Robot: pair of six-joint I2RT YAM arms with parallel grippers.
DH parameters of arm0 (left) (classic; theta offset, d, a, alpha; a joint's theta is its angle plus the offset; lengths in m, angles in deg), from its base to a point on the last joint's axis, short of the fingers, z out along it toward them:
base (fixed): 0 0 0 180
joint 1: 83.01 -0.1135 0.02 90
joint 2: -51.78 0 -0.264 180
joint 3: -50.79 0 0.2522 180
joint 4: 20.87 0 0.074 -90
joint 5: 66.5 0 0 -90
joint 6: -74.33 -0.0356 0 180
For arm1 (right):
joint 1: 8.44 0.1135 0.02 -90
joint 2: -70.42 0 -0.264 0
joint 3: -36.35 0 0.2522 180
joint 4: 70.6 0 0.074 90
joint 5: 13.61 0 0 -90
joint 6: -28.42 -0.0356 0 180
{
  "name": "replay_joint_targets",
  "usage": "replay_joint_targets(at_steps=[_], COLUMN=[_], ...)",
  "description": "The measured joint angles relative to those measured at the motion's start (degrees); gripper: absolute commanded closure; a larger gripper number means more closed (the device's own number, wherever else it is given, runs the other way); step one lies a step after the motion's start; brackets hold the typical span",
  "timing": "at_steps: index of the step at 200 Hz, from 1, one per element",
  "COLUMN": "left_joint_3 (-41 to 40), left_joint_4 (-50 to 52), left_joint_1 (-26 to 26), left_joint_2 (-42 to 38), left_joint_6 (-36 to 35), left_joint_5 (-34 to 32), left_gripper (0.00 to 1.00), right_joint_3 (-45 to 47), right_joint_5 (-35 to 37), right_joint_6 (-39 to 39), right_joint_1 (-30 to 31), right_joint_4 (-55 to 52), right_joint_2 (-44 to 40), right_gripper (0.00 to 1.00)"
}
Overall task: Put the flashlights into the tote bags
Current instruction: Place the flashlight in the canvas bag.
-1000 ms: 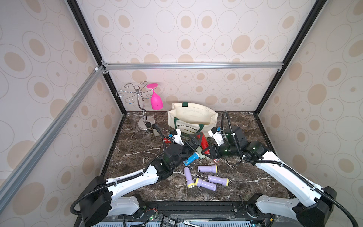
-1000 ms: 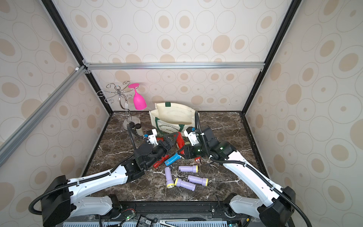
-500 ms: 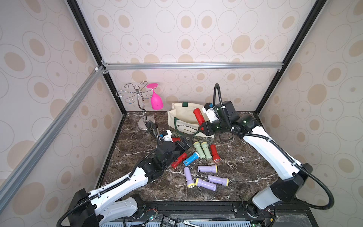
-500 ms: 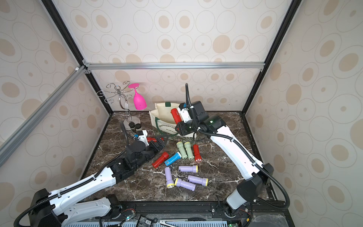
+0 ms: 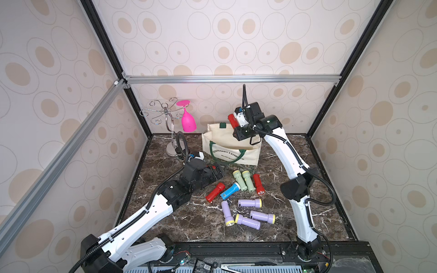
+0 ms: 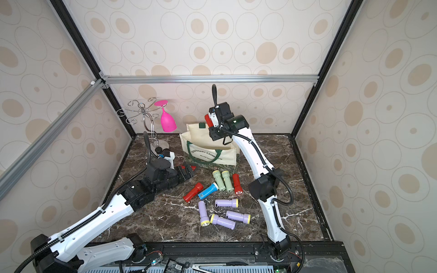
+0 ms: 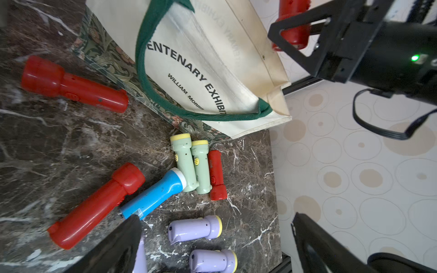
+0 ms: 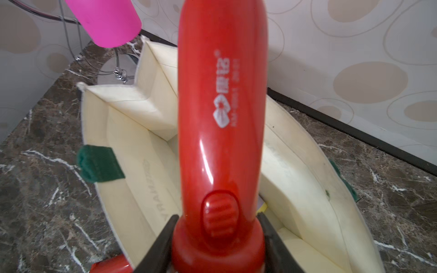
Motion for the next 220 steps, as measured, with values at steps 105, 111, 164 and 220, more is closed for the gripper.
replay_joint_targets(at_steps=[105, 111, 164, 220], left_joint_3=[-1.6, -2.1, -6.9, -9.1], left_joint_4=[4.9, 4.7, 5.9, 6.9], left_joint_1=[-2.0, -2.0, -2.4, -2.5], left_joint_2=[0.0, -0.2, -5.8, -10.8], left_joint_6=[-1.9, -1.9, -1.8, -1.4], left_joint_5=[2.5, 2.6, -0.7, -2.2], left_gripper=[0.00, 0.00, 0.00, 0.00], right_joint_3=[1.3, 1.4, 2.6, 6.3], right_joint_5=[0.2, 0.1, -0.6, -1.0], right_joint_6=[1.1, 1.1, 0.9, -0.6], right_joint_1=[-0.1, -0.1, -0.5, -0.6], right_joint_4=[-0.3, -0.5, -2.7, -1.6], right_joint_2=[6.6, 7.0, 8.3, 8.2], right_gripper=[0.97, 0.95, 0.71, 0.38])
